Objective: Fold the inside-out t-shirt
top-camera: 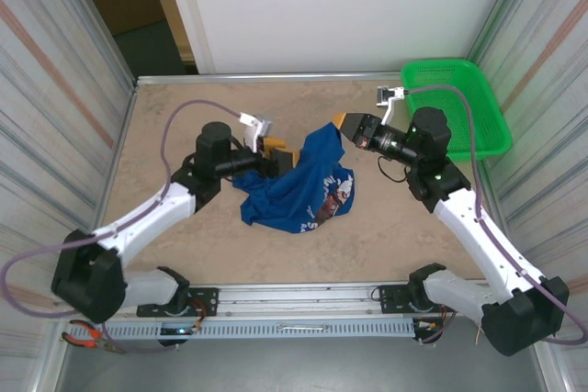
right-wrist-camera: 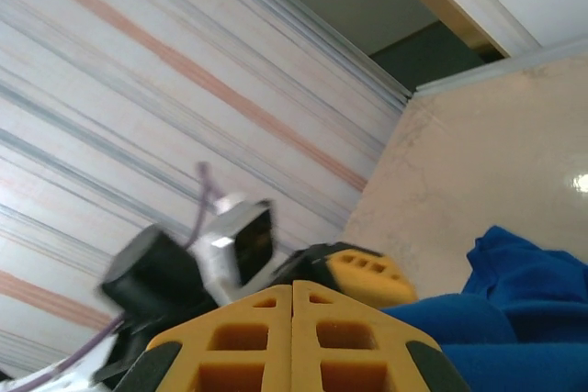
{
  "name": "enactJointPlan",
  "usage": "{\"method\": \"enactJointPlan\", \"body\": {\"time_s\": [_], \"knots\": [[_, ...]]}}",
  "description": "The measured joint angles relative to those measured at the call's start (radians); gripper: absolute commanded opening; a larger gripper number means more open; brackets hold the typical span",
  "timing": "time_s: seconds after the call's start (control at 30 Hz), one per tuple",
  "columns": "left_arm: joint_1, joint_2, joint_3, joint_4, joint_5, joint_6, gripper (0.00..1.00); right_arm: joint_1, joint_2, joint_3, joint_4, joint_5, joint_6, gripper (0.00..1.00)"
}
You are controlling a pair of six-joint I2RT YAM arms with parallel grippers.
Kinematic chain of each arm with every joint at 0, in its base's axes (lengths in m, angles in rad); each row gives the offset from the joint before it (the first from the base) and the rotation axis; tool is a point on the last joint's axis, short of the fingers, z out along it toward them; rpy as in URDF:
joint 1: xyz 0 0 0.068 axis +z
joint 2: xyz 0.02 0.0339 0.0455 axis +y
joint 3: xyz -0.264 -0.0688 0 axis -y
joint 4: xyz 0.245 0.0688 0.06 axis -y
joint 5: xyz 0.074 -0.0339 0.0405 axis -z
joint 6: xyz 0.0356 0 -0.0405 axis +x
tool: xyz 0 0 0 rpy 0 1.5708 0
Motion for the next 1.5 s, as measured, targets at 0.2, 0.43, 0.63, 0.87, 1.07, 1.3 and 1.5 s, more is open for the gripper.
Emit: {"method": "enactJointPlan", "body": {"time_s": [0.2, 0.43, 0.63, 0.87, 1.07, 1.3, 1.5], "knots": [[-0.245, -0.042, 0.059, -0.011, -0.304, 0.115, 0.74, 0.125, 0.046, 0.056, -0.078, 0.110, -0.068, 0.00], [-0.301, 0.121, 0.092, 0.007, -0.583, 0.135, 0.34, 0.193, 0.080, 0.066, -0.111, 0.216, -0.092, 0.00], [-0.178, 0.123, 0.061, 0.062, -0.496, 0.094, 0.00, 0.183, 0.085, 0.097, -0.160, 0.289, -0.104, 0.20], [0.111, 0.111, -0.032, 0.238, -0.032, -0.103, 0.00, 0.067, 0.091, 0.116, -0.186, 0.302, -0.154, 0.67], [0.130, 0.111, -0.017, 0.256, 0.256, -0.163, 0.00, 0.044, 0.086, 0.087, -0.195, 0.196, -0.300, 0.73], [0.130, 0.111, 0.016, 0.250, 0.372, -0.193, 0.00, 0.108, 0.084, 0.025, -0.195, 0.111, -0.398, 0.73], [0.130, 0.111, 0.022, 0.237, 0.384, -0.202, 0.00, 0.181, 0.008, -0.077, -0.181, 0.104, -0.427, 0.76]]}}
